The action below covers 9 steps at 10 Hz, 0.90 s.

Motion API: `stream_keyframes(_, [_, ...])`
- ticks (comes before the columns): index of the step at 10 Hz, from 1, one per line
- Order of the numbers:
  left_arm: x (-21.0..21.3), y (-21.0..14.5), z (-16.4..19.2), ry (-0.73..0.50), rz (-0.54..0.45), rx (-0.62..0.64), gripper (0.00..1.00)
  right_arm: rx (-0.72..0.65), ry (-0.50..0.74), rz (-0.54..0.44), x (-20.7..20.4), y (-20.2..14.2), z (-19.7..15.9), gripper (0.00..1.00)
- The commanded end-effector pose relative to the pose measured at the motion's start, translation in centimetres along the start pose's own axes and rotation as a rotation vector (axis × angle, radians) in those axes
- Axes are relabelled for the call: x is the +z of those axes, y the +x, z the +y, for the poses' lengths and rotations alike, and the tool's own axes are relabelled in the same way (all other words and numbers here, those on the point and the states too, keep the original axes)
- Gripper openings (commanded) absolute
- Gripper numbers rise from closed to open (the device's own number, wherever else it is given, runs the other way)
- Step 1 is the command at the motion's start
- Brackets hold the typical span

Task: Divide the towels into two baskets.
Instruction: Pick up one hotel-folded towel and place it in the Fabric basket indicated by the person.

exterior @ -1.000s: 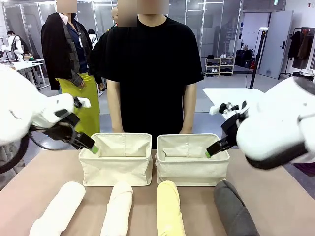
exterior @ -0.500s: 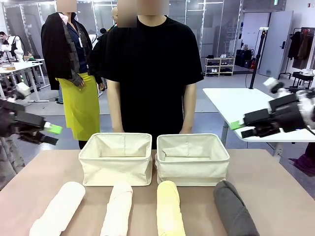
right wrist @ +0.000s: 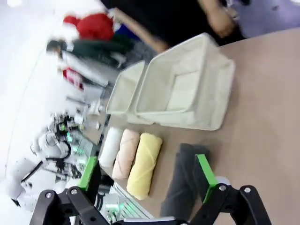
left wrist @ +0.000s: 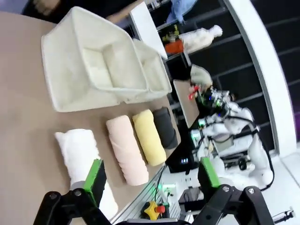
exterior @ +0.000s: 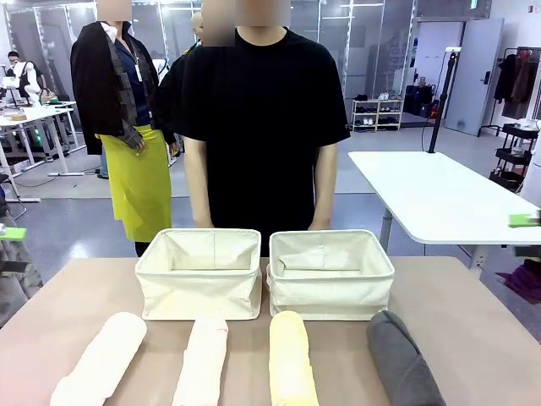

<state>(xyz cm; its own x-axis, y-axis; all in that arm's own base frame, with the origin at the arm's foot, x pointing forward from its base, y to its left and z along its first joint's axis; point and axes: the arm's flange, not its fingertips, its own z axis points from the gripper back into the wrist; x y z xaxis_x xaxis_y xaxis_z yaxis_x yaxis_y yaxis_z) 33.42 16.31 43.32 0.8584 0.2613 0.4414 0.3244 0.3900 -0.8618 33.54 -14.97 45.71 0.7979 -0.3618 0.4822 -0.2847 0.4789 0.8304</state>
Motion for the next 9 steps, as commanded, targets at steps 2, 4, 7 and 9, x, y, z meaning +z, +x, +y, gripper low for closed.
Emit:
stream_keyframes(2, [2.3,-0.9,0.8,0.002,-0.105,0.035,1.00,-0.033,-0.013,-0.090,3.0,-4.1,-2.8,1.00])
stream_keyframes(4, [5.1,-1.6,2.5,0.030,-0.183,0.109,1.00,-0.067,-0.087,-0.211,8.9,-5.6,-4.0,1.00])
stream_keyframes(7, [8.1,-3.6,2.6,0.096,-0.258,0.168,1.00,-0.104,-0.151,-0.291,13.5,-6.8,-4.7,1.00])
stream_keyframes(9, [9.5,-4.1,1.7,0.148,-0.273,0.182,1.00,-0.130,-0.169,-0.331,14.8,-7.2,-4.9,1.00])
